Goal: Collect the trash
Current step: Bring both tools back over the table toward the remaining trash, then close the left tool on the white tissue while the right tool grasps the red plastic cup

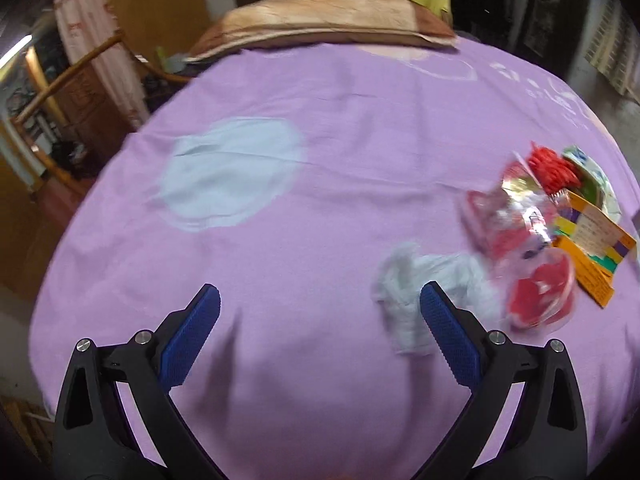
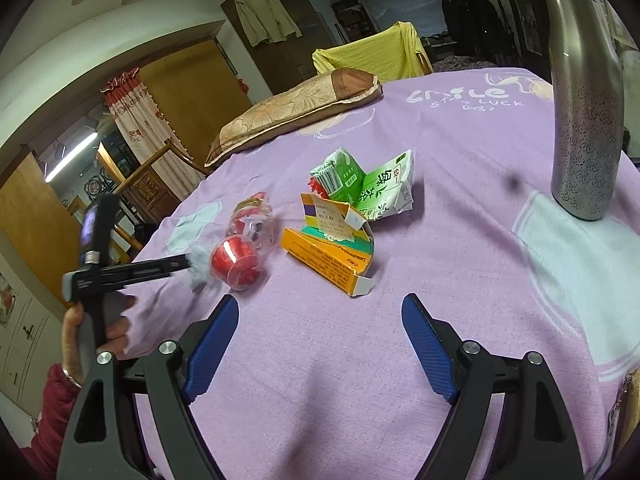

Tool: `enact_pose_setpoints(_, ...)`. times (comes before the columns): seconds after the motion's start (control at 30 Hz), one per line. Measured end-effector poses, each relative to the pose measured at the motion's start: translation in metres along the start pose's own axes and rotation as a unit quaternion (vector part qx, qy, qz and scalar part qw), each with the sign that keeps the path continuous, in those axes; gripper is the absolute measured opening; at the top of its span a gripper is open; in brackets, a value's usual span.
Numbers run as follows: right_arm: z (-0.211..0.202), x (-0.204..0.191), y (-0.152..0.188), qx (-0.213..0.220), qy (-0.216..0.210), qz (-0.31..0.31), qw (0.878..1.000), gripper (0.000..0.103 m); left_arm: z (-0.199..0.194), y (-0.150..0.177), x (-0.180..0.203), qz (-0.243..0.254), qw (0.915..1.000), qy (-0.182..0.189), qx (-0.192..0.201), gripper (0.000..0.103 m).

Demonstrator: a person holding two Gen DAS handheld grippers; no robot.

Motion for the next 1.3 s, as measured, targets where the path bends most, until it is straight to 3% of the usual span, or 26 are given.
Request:
enact_pose_setpoints(0.07, 0.000, -0.001, -0.001, 0.002, -0.001, -0.002, 1.000, 0.083, -0.013, -0.003, -0.017, -0.012, 0.9997, -0.008, 0.018, 0.096)
enact_pose_setpoints(0.17, 0.000, -0.004, 0.000, 0.002, 0.000, -0.010, 1.000, 0.083, -0.025, -0.003, -0.017, -0.020, 0.9994, 0.011, 0.024, 0.096)
enact_pose_setpoints(0.33, 0.000, -0.003, 0.002, -0.001, 0.018, -0.020, 1.000, 0.083, -0.018, 0.005, 0.032, 0.002, 0.9976, 0.069, 0.006, 0.096)
enact_pose_setpoints(0.53, 0.001, -0.003, 0.003, -0.007, 0.018, -0.022, 1.000, 0.083, 0.011, 0.009, 0.075, 0.012, 0.9947, 0.098, -0.028, 0.096)
enact_pose_setpoints(0.7, 0.001, -0.002, 0.002, -0.006, 0.020, -0.021, 1.000, 0.083, 0.031, 0.015, 0.072, 0.005, 0.9948, 0.086, -0.053, 0.096)
enact_pose_setpoints(0.8, 0.001, -0.001, 0.002, -0.005, 0.020, -0.019, 1.000, 0.083, 0.033, 0.009, 0.054, -0.020, 0.9953, 0.082, -0.048, 0.089)
enact_pose_setpoints(0.93, 0.001, -0.002, 0.003, -0.008, 0.018, -0.021, 1.000, 0.083, 0.030, -0.008, 0.017, -0.029, 0.9995, -0.001, 0.011, 0.087)
enact_pose_setpoints(1.1, 0.005, -0.008, 0.004, -0.013, -0.001, -0.024, 1.000, 0.083, 0.030, -0.011, 0.010, -0.047, 0.9987, 0.007, 0.019, 0.092)
enact_pose_setpoints(1.13, 0.007, -0.011, 0.004, -0.015, -0.005, -0.026, 1.000, 0.083, 0.034, -0.009, 0.014, -0.038, 0.9992, 0.007, 0.010, 0.096)
enact_pose_setpoints(1.23, 0.015, -0.022, 0.005, -0.032, -0.012, -0.037, 0.999, 0.083, 0.047, -0.004, 0.021, -0.019, 0.9994, 0.002, -0.028, 0.097)
enact_pose_setpoints(1.3, 0.025, -0.035, 0.000, -0.048, -0.019, -0.046, 0.998, 0.083, 0.050, -0.003, 0.021, -0.026, 0.9991, 0.009, -0.033, 0.097)
Point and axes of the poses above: each gripper's, at about its wrist camera, not at the fingertips, and z roughly the way its jaws point, x to its right, y to its underside, the point moved 10 cm from there along z, roughly the way its jaws point, and after that the axes turned 13 degrees about -z, right-handed, at the moved point
